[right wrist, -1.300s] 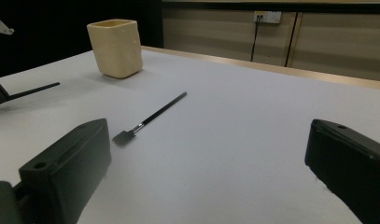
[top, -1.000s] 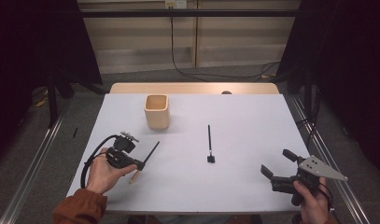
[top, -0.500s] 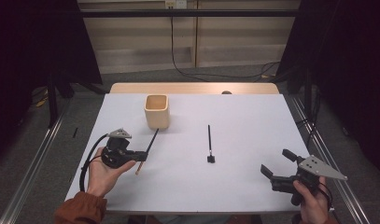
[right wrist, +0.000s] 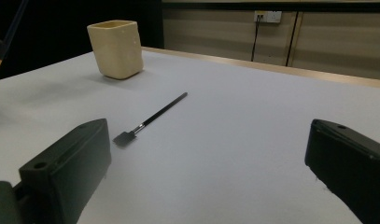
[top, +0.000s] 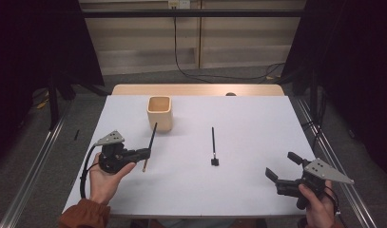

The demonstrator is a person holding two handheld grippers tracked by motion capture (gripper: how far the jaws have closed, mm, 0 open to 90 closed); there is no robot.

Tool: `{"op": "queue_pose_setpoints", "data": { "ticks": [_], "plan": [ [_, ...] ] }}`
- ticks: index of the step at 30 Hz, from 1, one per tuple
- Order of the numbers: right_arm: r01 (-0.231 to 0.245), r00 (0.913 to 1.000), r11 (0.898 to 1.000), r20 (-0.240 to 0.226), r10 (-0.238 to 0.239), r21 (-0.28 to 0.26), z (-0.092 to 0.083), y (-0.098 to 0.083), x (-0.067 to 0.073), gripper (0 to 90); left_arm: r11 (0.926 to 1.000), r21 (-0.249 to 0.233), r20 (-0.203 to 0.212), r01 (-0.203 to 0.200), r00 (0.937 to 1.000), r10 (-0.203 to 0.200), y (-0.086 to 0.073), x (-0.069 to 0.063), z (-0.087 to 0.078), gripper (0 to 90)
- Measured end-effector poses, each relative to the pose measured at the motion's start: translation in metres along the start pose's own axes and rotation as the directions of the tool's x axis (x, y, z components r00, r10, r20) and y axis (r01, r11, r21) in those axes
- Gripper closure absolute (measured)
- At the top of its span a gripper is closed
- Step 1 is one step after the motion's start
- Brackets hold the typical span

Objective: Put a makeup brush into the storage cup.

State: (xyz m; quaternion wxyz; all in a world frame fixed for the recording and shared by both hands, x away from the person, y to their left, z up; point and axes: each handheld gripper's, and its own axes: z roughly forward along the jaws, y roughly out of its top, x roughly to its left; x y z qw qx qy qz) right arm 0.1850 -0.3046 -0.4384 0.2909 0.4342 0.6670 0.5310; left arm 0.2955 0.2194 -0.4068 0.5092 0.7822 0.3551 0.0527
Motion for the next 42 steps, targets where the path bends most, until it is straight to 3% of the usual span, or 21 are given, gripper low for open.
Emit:
{"op": "queue_pose_setpoints", "data": {
  "ticks": [2, 3, 6, 8, 12, 21, 27, 42],
  "plan": [
    [0.001, 1.0000, 1.000, -0.001, -0.001, -0.002, 0.000, 0.000, 0.000, 0.0, 0.9983, -0.058, 0.001, -0.006, 1.0000, 0.006, -0.001, -0.001, -0.004, 83.7],
    [0.001, 1.0000, 1.000, -0.001, -0.001, -0.002, 0.000, 0.000, 0.000, 0.0, 0.9983, -0.058, 0.001, -0.006, 1.0000, 0.006, -0.001, -0.001, -0.004, 83.7],
    [-0.003, 1.0000, 1.000, -0.002, 0.003, -0.006, 0.000, 0.000, 0.000, 0.0, 0.9929, -0.118, 0.011, -0.015, 0.9998, 0.016, 0.000, -0.002, -0.007, 83.7],
    [-0.007, 1.0000, 1.000, 0.000, 0.007, -0.008, -0.001, 0.000, 0.001, 0.0, 0.9878, -0.154, 0.037, -0.023, 0.9989, 0.029, 0.000, -0.003, -0.009, 83.6],
    [0.003, 1.0000, 1.000, -0.001, -0.003, -0.009, -0.001, 0.000, 0.001, 0.0, 0.9838, -0.176, 0.045, -0.032, 0.9982, 0.041, 0.000, -0.006, -0.010, 83.6],
    [0.005, 1.0000, 1.000, -0.005, -0.005, -0.011, -0.001, 0.000, 0.002, 0.0, 0.9785, -0.192, 0.091, -0.075, 0.9914, 0.094, 0.001, -0.019, -0.007, 83.6],
    [-0.003, 1.0000, 1.000, -0.008, 0.002, -0.013, 0.000, 0.001, 0.002, 0.0, 0.9726, -0.199, 0.143, -0.120, 0.9782, 0.150, 0.006, -0.035, -0.001, 83.6],
    [-0.004, 0.9998, 1.000, -0.020, 0.004, -0.007, 0.004, 0.001, 0.002, 0.0, 0.9693, -0.195, 0.182, -0.149, 0.9657, 0.185, 0.015, -0.053, 0.017, 83.6]
  ]
}}
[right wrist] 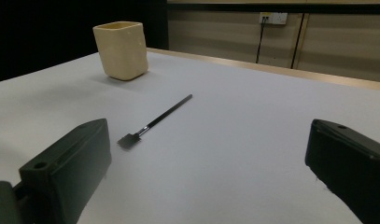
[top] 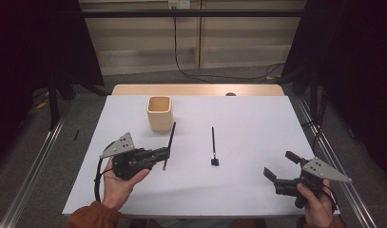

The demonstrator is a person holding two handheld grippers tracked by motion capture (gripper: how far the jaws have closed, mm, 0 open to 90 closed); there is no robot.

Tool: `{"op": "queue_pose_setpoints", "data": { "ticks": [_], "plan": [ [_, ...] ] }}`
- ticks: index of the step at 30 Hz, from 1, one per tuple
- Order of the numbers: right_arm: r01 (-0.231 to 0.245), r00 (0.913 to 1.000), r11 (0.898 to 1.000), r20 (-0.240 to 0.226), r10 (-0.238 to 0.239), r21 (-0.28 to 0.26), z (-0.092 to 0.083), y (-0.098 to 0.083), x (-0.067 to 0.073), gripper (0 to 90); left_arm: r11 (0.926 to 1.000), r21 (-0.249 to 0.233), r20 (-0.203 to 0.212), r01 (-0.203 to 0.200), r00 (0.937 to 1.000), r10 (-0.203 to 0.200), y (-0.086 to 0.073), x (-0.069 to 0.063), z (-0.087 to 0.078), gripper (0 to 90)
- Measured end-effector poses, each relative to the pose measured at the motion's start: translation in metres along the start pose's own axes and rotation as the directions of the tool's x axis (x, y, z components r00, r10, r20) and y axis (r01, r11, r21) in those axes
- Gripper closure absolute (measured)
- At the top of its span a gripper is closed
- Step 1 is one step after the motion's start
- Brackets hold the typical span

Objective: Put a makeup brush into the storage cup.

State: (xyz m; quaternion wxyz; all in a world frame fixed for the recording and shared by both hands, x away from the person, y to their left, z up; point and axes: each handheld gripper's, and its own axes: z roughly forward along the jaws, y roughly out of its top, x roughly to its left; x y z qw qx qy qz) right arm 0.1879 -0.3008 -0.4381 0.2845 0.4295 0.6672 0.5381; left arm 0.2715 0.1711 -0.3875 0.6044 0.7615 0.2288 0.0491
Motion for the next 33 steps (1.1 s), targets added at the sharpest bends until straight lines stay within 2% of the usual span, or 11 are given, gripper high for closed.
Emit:
{"op": "queue_pose_setpoints", "data": {
  "ticks": [12, 14, 18, 28, 31, 32, 33],
  "plan": [
    [0.012, 0.9999, 1.000, -0.007, -0.012, 0.001, -0.001, 0.000, -0.001, 0.0, 0.9998, 0.017, 0.052, -0.011, 0.9986, 0.010, 0.013, -0.006, 0.019, 83.6],
    [0.002, 1.0000, 1.000, -0.006, -0.002, 0.000, -0.001, 0.000, 0.000, 0.0, 1.0000, 0.010, 0.060, -0.001, 0.9982, 0.000, 0.015, -0.007, 0.023, 83.6],
    [0.004, 1.0000, 1.000, -0.009, -0.004, 0.002, 0.000, 0.000, 0.000, 0.0, 0.9997, 0.024, 0.073, -0.005, 0.9973, 0.003, 0.019, -0.007, 0.028, 83.6],
    [0.005, 0.9999, 1.000, -0.012, -0.005, 0.001, 0.000, 0.000, 0.000, 0.0, 0.9952, 0.093, 0.108, -0.032, 0.9939, 0.022, 0.025, -0.009, 0.041, 83.7],
    [0.004, 0.9999, 1.000, -0.012, -0.004, 0.002, 0.000, 0.000, 0.000, 0.0, 0.9908, 0.128, 0.125, -0.045, 0.9917, 0.029, 0.028, -0.012, 0.045, 83.7],
    [0.005, 0.9999, 1.000, -0.012, -0.005, 0.002, 0.000, 0.000, 0.000, 0.0, 0.9872, 0.148, 0.132, -0.059, 0.9905, 0.039, 0.029, -0.014, 0.048, 83.7],
    [0.005, 0.9999, 1.000, -0.012, -0.005, 0.002, 0.000, 0.000, 0.000, 0.0, 0.9872, 0.148, 0.132, -0.059, 0.9905, 0.039, 0.029, -0.014, 0.048, 83.7]
  ]
}}
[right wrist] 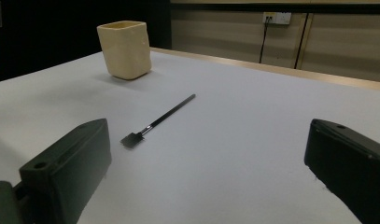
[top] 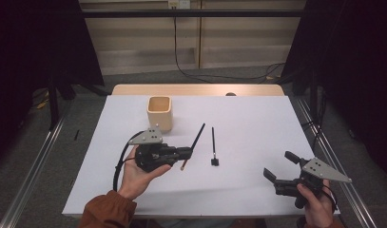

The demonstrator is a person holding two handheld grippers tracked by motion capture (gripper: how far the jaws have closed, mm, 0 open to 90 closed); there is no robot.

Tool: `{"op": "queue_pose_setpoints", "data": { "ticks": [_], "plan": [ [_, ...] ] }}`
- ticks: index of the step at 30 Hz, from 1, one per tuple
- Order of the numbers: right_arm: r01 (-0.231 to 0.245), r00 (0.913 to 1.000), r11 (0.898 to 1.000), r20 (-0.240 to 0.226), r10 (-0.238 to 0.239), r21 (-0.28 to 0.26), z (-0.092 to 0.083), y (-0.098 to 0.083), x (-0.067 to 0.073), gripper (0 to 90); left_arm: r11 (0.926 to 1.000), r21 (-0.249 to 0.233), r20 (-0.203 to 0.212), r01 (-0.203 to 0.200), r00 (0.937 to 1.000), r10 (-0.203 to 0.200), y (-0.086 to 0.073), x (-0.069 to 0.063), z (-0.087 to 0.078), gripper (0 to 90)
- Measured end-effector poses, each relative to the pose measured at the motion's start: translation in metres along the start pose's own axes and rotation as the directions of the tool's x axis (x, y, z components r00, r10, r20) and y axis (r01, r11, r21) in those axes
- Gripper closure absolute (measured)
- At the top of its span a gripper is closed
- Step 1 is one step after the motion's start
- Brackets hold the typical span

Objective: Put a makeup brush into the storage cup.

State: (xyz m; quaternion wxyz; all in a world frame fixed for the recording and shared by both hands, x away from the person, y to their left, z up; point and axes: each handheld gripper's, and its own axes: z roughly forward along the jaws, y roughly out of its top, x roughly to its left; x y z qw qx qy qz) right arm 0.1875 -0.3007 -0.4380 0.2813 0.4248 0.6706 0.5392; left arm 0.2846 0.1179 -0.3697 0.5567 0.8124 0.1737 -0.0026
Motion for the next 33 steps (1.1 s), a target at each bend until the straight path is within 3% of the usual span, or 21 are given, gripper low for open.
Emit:
{"op": "queue_pose_setpoints", "data": {
  "ticks": [6, 12, 14, 19, 21, 22, 23, 24, 26, 27, 29, 30, 31, 33],
  "plan": [
    [0.001, 1.0000, 1.000, -0.006, -0.001, 0.000, 0.000, 0.000, 0.000, 0.1, 0.9963, 0.077, 0.020, -0.039, 0.9991, 0.038, 0.004, -0.001, 0.005, 83.7],
    [0.002, 1.0000, 1.000, -0.009, -0.002, 0.001, 0.000, 0.000, 0.001, 0.4, 0.9930, 0.113, 0.019, -0.037, 0.9992, 0.035, 0.011, -0.003, 0.002, 83.7],
    [0.009, 0.9998, 1.000, -0.016, -0.009, 0.002, 0.000, 0.000, 0.001, 0.5, 0.9888, 0.144, 0.027, -0.038, 0.9990, 0.034, 0.015, -0.003, 0.001, 83.7],
    [0.013, 0.9997, 1.000, -0.022, -0.013, 0.004, 0.000, 0.000, 0.001, 0.7, 0.9678, 0.246, 0.030, -0.050, 0.9986, 0.044, 0.019, -0.003, 0.004, 83.7],
    [0.017, 0.9995, 1.000, -0.026, -0.017, 0.005, 0.000, -0.001, 0.000, 0.8, 0.9559, 0.287, 0.039, -0.061, 0.9979, 0.052, 0.019, -0.002, 0.006, 83.7],
    [0.017, 0.9995, 1.000, -0.026, -0.017, 0.005, 0.000, -0.001, 0.000, 0.8, 0.9559, 0.287, 0.039, -0.061, 0.9979, 0.052, 0.019, -0.002, 0.006, 83.7],
    [0.016, 0.9995, 1.000, -0.028, -0.016, 0.005, 0.000, -0.001, 0.001, 0.9, 0.9513, 0.302, 0.038, -0.063, 0.9978, 0.054, 0.019, -0.001, 0.007, 83.7],
    [0.012, 0.9994, 1.000, -0.032, -0.012, 0.005, 0.001, -0.001, 0.001, 1.1, 0.9395, 0.335, 0.040, -0.072, 0.9973, 0.062, 0.020, 0.000, 0.009, 83.7],
    [0.014, 0.9993, 1.000, -0.033, -0.014, 0.007, 0.001, -0.001, 0.001, 1.1, 0.9366, 0.343, 0.043, -0.074, 0.9971, 0.063, 0.020, 0.000, 0.010, 83.7],
    [0.016, 0.9993, 1.000, -0.034, -0.015, 0.008, 0.001, -0.001, 0.001, 1.1, 0.9290, 0.360, 0.042, -0.086, 0.9962, 0.076, 0.020, 0.000, 0.013, 83.7],
    [0.016, 0.9993, 1.000, -0.034, -0.015, 0.007, 0.001, -0.001, 0.001, 1.1, 0.9248, 0.369, 0.040, -0.092, 0.9958, 0.083, 0.020, -0.001, 0.014, 83.7],
    [0.015, 0.9993, 1.000, -0.035, -0.015, 0.007, 0.001, -0.001, 0.001, 1.1, 0.9154, 0.390, 0.043, -0.100, 0.9950, 0.090, 0.019, -0.002, 0.017, 83.7],
    [0.014, 0.9993, 1.000, -0.035, -0.014, 0.007, 0.001, -0.001, 0.001, 1.1, 0.9154, 0.390, 0.043, -0.100, 0.9950, 0.090, 0.019, -0.002, 0.017, 83.7],
    [0.010, 0.9992, 1.000, -0.038, -0.010, 0.006, 0.001, -0.001, 0.001, 1.1, 0.9015, 0.419, 0.049, -0.108, 0.9942, 0.096, 0.018, -0.002, 0.021, 83.6]
  ]
}}
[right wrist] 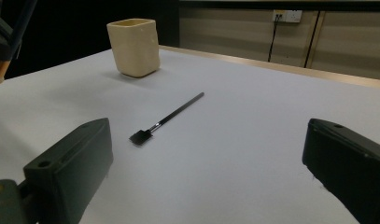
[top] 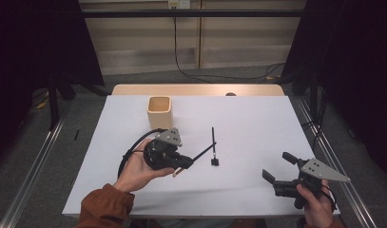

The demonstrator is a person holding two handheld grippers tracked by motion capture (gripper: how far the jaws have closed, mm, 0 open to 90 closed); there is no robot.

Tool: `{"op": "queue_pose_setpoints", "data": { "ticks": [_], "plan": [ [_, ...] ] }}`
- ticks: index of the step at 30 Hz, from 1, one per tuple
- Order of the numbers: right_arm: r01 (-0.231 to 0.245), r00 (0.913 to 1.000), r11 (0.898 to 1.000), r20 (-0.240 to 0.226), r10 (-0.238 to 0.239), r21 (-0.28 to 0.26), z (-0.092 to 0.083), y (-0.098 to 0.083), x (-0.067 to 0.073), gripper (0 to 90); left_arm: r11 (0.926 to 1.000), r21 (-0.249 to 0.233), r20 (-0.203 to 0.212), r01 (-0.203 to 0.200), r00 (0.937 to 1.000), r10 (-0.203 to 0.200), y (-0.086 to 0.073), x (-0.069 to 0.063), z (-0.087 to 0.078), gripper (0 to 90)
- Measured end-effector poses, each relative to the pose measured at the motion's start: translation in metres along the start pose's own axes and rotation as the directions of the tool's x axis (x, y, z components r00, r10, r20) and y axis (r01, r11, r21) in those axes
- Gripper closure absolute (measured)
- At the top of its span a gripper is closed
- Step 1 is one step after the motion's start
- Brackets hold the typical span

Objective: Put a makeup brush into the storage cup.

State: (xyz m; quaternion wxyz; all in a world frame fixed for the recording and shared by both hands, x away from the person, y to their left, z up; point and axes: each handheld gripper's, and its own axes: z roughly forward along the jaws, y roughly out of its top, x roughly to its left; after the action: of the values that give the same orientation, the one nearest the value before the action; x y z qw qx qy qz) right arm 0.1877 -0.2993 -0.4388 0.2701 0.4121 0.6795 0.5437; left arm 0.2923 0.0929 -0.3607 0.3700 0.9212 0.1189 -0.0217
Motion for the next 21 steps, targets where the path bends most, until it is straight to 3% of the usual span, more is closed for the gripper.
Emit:
{"op": "queue_pose_setpoints", "data": {
  "ticks": [2, 5, 8, 15, 21],
  "plan": [
    [0.005, 1.0000, 1.000, -0.004, -0.005, 0.000, 0.000, 0.000, 0.000, 1.2, 0.9986, 0.052, 0.011, 0.012, 0.9999, -0.013, 0.000, 0.002, 0.004, 83.6],
    [0.002, 1.0000, 1.000, -0.010, -0.002, 0.001, 0.000, 0.000, 0.001, 1.4, 0.9917, 0.126, -0.005, 0.029, 0.9996, -0.028, -0.002, 0.005, 0.011, 83.6],
    [0.004, 0.9999, 1.000, -0.012, -0.004, 0.006, 0.000, 0.000, 0.000, 1.6, 0.9854, 0.168, -0.011, 0.024, 0.9997, -0.023, -0.002, 0.005, 0.013, 83.6],
    [0.009, 0.9998, 1.000, -0.016, -0.009, 0.007, 0.000, 0.000, 0.001, 1.6, 0.9757, 0.219, -0.002, 0.006, 1.0000, -0.006, -0.002, 0.007, 0.014, 83.6],
    [0.009, 0.9999, 1.000, -0.012, -0.009, 0.009, 0.001, 0.000, 0.001, 1.0, 0.9594, 0.282, 0.014, -0.003, 0.9999, -0.001, -0.006, 0.005, 0.020, 83.6]
  ]
}}
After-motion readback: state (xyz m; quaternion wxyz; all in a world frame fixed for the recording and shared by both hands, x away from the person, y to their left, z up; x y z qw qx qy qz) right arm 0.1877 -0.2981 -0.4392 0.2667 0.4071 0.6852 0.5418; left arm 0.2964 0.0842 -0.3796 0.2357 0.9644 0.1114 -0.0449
